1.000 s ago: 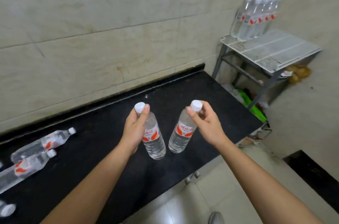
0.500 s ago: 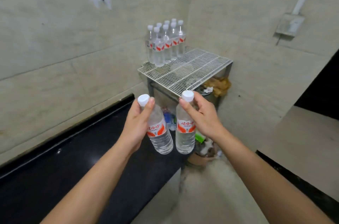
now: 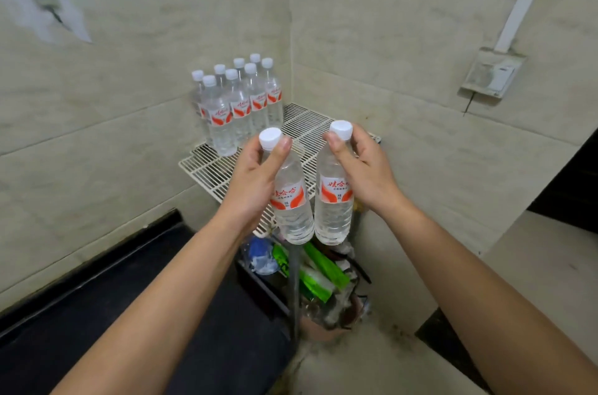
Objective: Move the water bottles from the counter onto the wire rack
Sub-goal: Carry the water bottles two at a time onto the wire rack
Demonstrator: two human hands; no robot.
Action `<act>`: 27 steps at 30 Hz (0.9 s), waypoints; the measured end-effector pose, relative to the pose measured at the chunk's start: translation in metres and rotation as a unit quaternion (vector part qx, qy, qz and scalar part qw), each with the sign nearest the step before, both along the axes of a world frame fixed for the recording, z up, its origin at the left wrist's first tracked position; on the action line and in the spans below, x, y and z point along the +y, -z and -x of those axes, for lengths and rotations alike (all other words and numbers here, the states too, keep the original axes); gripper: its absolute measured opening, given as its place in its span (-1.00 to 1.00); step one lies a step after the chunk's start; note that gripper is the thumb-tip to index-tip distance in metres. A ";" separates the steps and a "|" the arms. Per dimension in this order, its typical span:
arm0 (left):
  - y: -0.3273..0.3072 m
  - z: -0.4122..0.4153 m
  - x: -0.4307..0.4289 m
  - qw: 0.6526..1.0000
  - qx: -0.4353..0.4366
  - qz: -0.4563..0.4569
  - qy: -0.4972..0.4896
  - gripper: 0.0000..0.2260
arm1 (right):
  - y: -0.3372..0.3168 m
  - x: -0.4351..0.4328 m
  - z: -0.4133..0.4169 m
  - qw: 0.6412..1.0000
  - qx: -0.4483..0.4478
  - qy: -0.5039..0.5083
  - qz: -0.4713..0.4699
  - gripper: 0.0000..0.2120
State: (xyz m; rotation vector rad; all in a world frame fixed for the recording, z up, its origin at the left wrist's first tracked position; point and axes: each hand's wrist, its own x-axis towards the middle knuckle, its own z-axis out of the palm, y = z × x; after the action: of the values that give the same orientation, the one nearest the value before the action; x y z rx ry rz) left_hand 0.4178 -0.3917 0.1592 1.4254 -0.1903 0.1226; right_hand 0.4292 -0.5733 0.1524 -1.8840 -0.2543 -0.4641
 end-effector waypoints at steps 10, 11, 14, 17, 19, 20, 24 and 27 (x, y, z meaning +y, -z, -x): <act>0.008 -0.148 0.001 0.999 0.007 0.021 -0.049 -0.66 | -0.016 -0.001 -0.157 0.999 0.027 -0.042 -0.008 -0.90; 0.009 -0.159 0.005 0.998 0.008 0.022 -0.060 -0.65 | -0.015 0.000 -0.172 0.997 0.041 -0.051 -0.030 -0.89; 0.014 -0.185 0.014 0.994 0.020 0.041 -0.102 -0.67 | -0.008 0.006 -0.218 0.993 0.059 -0.076 -0.063 -0.87; 0.024 -0.207 0.020 0.988 0.021 0.034 -0.147 -0.62 | 0.002 0.016 -0.257 0.991 0.055 -0.115 -0.049 -0.88; 0.031 -0.220 0.023 0.983 0.025 0.024 -0.179 -0.57 | 0.008 0.025 -0.281 0.985 0.059 -0.161 -0.030 -0.92; 0.034 -0.227 0.025 0.980 0.028 0.021 -0.198 -0.56 | 0.011 0.030 -0.293 0.982 0.060 -0.180 -0.019 -0.91; 0.037 -0.250 0.029 0.961 0.036 0.010 -0.275 -0.67 | 0.014 0.050 -0.339 0.969 0.044 -0.242 0.004 -0.75; 0.032 -0.266 0.025 0.947 0.041 -0.002 -0.318 -0.78 | 0.011 0.061 -0.359 0.954 0.043 -0.296 0.009 -0.75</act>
State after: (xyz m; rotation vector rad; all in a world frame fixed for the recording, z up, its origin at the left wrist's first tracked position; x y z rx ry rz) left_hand 0.6836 -0.3662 0.1275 1.4494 0.3468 0.5919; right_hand 0.7883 -0.5119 0.1419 -1.7324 -0.7388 0.0311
